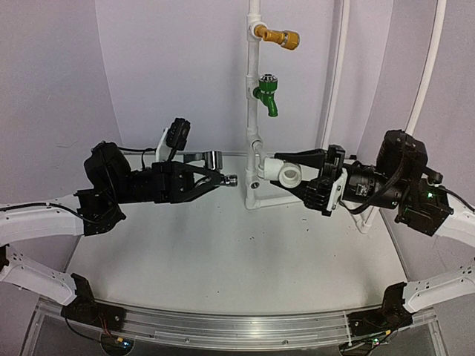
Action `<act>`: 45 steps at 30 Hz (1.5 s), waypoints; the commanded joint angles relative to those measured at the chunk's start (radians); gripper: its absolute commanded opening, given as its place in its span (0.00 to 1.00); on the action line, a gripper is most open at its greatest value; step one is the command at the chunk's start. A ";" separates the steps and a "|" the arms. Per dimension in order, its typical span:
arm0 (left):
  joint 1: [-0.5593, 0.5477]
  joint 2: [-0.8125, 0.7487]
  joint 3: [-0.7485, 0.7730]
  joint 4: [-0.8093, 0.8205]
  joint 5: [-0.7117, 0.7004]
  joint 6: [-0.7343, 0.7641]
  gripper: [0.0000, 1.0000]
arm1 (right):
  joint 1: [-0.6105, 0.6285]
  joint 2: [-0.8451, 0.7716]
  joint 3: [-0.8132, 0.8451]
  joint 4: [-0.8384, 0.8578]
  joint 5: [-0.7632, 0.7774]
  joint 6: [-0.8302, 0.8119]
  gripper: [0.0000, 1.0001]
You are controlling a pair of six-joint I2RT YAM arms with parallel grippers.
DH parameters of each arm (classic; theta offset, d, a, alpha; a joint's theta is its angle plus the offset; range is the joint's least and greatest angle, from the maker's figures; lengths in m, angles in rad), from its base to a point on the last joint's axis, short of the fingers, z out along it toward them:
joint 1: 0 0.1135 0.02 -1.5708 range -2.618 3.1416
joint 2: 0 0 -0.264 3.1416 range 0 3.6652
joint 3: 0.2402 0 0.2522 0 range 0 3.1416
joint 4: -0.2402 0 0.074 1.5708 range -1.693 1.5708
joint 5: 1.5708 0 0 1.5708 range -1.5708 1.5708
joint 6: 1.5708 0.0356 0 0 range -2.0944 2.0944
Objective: Install the water faucets
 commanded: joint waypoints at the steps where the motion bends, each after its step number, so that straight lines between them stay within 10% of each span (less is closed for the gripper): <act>1: -0.017 0.004 0.080 0.084 0.012 -0.007 0.00 | 0.009 -0.024 -0.027 0.189 -0.047 -0.122 0.00; 45: -0.068 0.033 0.249 -0.202 0.026 0.145 0.00 | 0.051 0.053 -0.042 0.188 -0.101 -0.552 0.00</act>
